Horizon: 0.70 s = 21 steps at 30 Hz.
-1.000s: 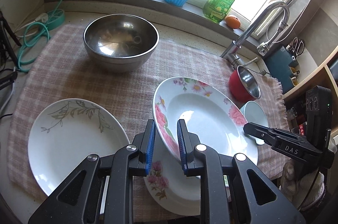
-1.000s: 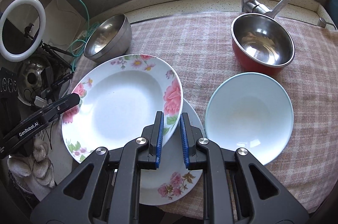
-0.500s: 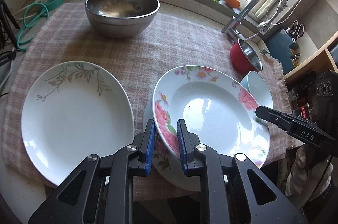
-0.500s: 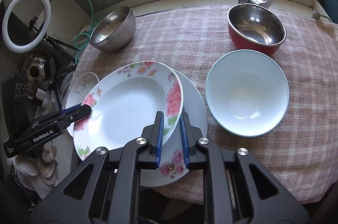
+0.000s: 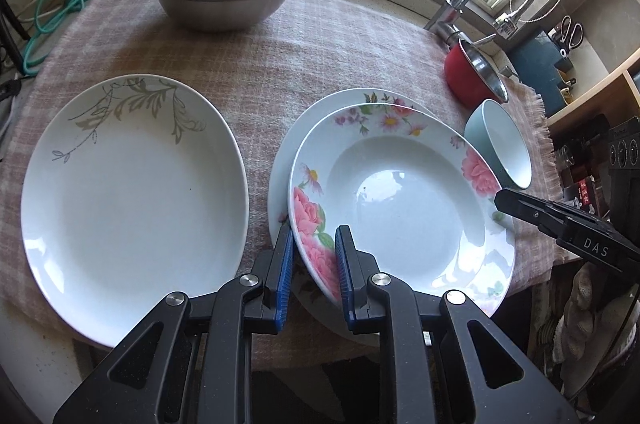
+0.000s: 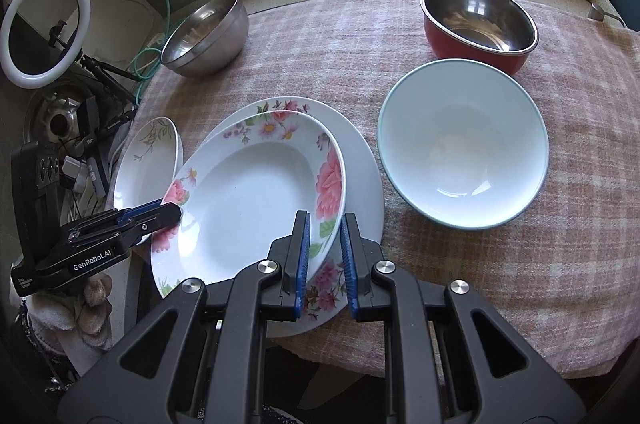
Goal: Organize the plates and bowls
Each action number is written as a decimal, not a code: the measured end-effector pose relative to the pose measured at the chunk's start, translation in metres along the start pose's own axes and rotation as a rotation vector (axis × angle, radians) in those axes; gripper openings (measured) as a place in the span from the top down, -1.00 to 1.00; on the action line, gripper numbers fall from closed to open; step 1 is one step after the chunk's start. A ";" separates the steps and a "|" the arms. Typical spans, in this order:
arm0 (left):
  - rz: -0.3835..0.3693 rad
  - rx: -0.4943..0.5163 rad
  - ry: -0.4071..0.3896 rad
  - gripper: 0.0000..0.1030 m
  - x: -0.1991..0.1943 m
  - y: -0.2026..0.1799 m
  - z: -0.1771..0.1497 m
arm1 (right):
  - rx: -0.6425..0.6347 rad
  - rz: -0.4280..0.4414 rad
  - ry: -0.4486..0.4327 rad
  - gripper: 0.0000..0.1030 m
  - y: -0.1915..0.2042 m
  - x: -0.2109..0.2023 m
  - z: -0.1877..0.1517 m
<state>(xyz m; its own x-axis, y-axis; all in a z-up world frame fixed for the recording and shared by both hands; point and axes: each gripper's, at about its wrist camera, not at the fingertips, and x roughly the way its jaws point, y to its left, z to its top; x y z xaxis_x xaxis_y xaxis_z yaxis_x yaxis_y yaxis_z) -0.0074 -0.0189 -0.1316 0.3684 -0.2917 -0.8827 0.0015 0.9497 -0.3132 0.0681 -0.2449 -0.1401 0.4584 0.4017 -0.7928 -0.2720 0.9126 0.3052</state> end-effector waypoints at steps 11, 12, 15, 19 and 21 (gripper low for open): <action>0.024 0.019 0.006 0.64 0.005 -0.001 0.003 | 0.013 -0.008 0.042 0.69 -0.006 0.016 -0.006; 0.027 0.026 0.007 0.64 0.006 -0.002 0.003 | 0.014 -0.010 0.041 0.69 -0.006 0.016 -0.005; 0.025 0.039 0.015 0.64 0.008 -0.006 0.003 | 0.014 -0.024 0.041 0.69 -0.009 0.015 -0.003; 0.027 0.049 0.023 0.64 0.008 -0.006 0.004 | 0.004 -0.012 0.059 0.62 -0.010 0.016 -0.001; 0.021 0.045 0.027 0.64 0.008 -0.005 0.005 | -0.002 -0.007 0.060 0.52 -0.009 0.016 -0.001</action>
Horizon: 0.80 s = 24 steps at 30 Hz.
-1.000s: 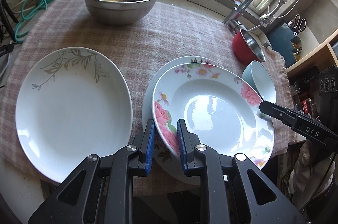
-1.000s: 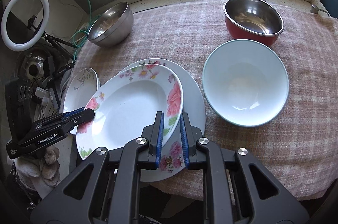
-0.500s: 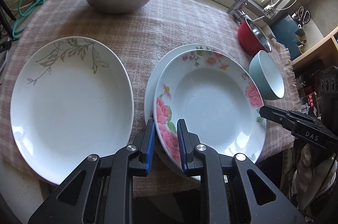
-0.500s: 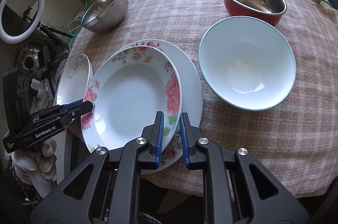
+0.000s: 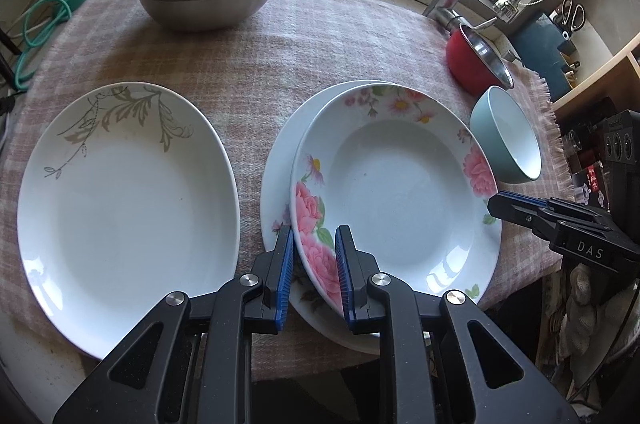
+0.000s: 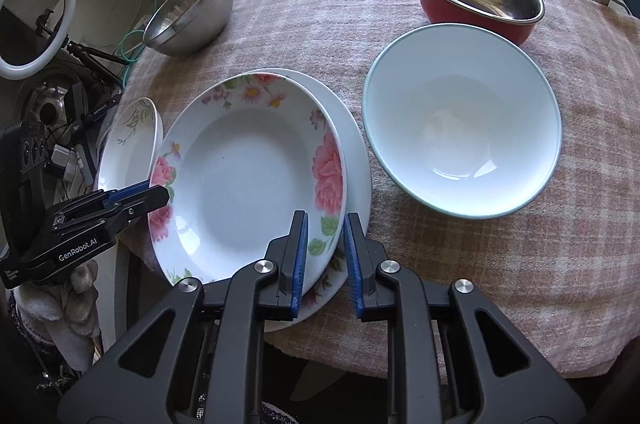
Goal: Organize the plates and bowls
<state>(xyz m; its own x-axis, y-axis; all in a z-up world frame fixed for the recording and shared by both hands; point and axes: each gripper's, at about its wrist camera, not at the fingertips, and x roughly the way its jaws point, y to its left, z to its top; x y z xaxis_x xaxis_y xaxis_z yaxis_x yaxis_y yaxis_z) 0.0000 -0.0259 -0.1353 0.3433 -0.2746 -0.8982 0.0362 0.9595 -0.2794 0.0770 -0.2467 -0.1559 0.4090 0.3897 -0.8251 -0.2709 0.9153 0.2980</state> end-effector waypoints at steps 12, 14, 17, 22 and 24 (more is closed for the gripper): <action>-0.004 -0.006 -0.040 0.64 -0.012 0.003 0.001 | -0.046 -0.016 -0.057 0.05 0.015 -0.021 0.000; -0.007 -0.009 -0.065 0.64 -0.018 0.004 0.003 | -0.049 -0.008 -0.077 0.05 0.017 -0.028 0.002; -0.008 -0.031 -0.099 0.62 -0.029 0.011 0.005 | -0.065 0.000 -0.103 0.02 0.023 -0.035 0.006; 0.003 -0.112 -0.159 0.62 -0.047 0.030 0.004 | -0.146 0.057 -0.181 -0.37 0.045 -0.043 0.015; 0.012 -0.156 -0.180 0.62 -0.054 0.042 0.000 | -0.200 0.070 -0.218 -0.41 0.058 -0.045 0.018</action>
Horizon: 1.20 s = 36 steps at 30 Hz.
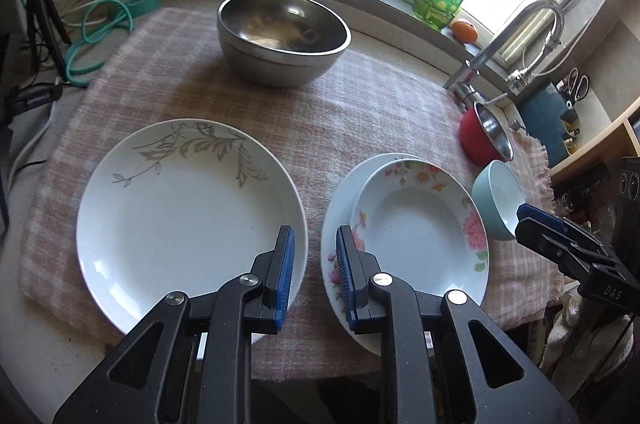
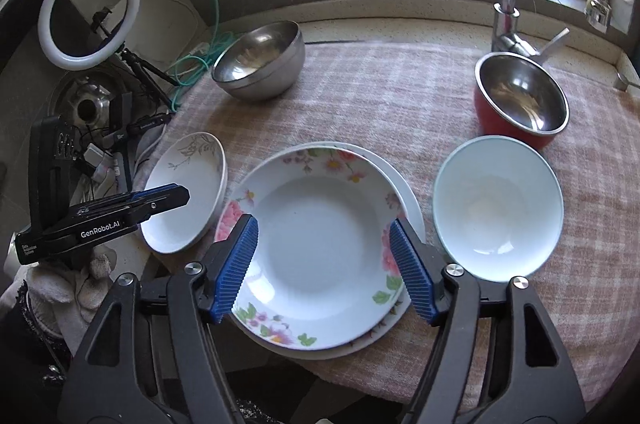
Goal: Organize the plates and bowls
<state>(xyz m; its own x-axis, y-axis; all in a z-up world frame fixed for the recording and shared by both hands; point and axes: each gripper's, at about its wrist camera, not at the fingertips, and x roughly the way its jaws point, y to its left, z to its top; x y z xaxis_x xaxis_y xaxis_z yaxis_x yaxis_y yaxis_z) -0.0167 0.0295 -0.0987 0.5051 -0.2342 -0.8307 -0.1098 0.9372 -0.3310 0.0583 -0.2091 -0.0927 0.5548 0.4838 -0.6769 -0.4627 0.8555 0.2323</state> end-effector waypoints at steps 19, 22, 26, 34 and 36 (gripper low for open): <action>0.211 -0.357 -0.092 0.62 -0.042 0.109 -0.041 | -0.217 0.103 0.160 -0.41 0.085 0.092 0.052; 0.207 -0.396 -0.082 0.62 -0.040 0.121 -0.046 | -0.228 0.133 0.200 -0.27 0.093 0.110 0.057; 0.193 -0.419 -0.072 0.62 -0.036 0.125 -0.046 | -0.201 0.160 0.273 0.11 0.094 0.138 0.063; 0.180 -0.456 -0.055 0.62 -0.027 0.134 -0.046 | -0.182 0.169 0.339 0.39 0.096 0.169 0.067; 0.173 -0.460 -0.047 0.62 -0.024 0.136 -0.046 | -0.182 0.173 0.356 0.53 0.097 0.173 0.067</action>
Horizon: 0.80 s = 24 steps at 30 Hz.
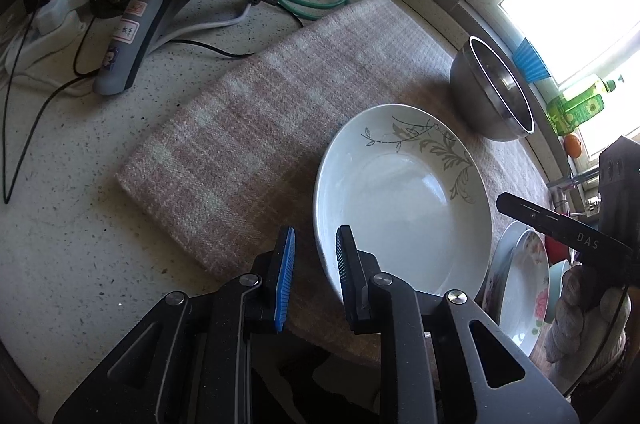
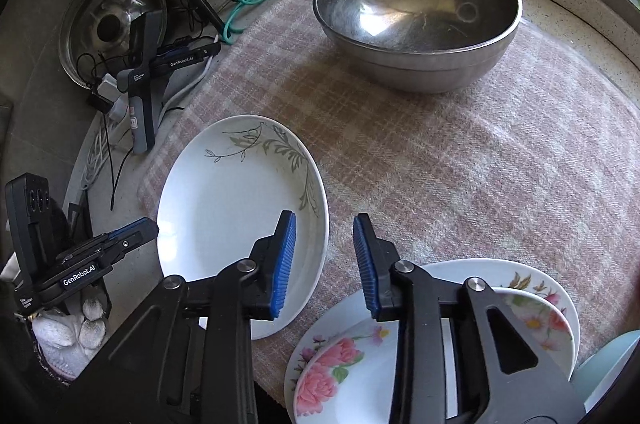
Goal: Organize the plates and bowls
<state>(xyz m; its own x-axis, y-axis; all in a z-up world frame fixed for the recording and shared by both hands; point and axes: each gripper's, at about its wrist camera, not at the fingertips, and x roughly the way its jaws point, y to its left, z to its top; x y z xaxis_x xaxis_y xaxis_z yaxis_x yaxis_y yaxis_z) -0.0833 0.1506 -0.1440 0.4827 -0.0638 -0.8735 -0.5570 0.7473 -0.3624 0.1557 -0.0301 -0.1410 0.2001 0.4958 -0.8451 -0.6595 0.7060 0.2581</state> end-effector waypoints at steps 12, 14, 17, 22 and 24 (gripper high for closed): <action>-0.008 0.025 0.023 0.76 0.010 -0.004 0.003 | -0.001 0.001 0.038 0.78 0.000 0.018 0.003; -0.015 0.024 0.030 0.76 0.011 -0.004 0.003 | -0.008 -0.002 0.041 0.80 0.002 0.020 0.003; -0.020 0.019 0.031 0.79 0.014 -0.004 0.004 | -0.022 -0.013 0.044 0.82 0.005 0.022 0.004; -0.022 0.025 0.030 0.79 0.014 -0.005 0.005 | -0.030 -0.020 0.043 0.83 0.006 0.022 0.004; -0.022 0.028 0.028 0.79 0.013 -0.006 0.005 | -0.032 -0.027 0.037 0.83 0.007 0.022 0.003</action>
<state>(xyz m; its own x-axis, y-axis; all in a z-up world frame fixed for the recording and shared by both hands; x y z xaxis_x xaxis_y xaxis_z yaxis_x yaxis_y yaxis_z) -0.0705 0.1486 -0.1520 0.4751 -0.0988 -0.8744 -0.5270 0.7638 -0.3726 0.1577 -0.0128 -0.1561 0.1912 0.4571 -0.8686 -0.6773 0.7019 0.2202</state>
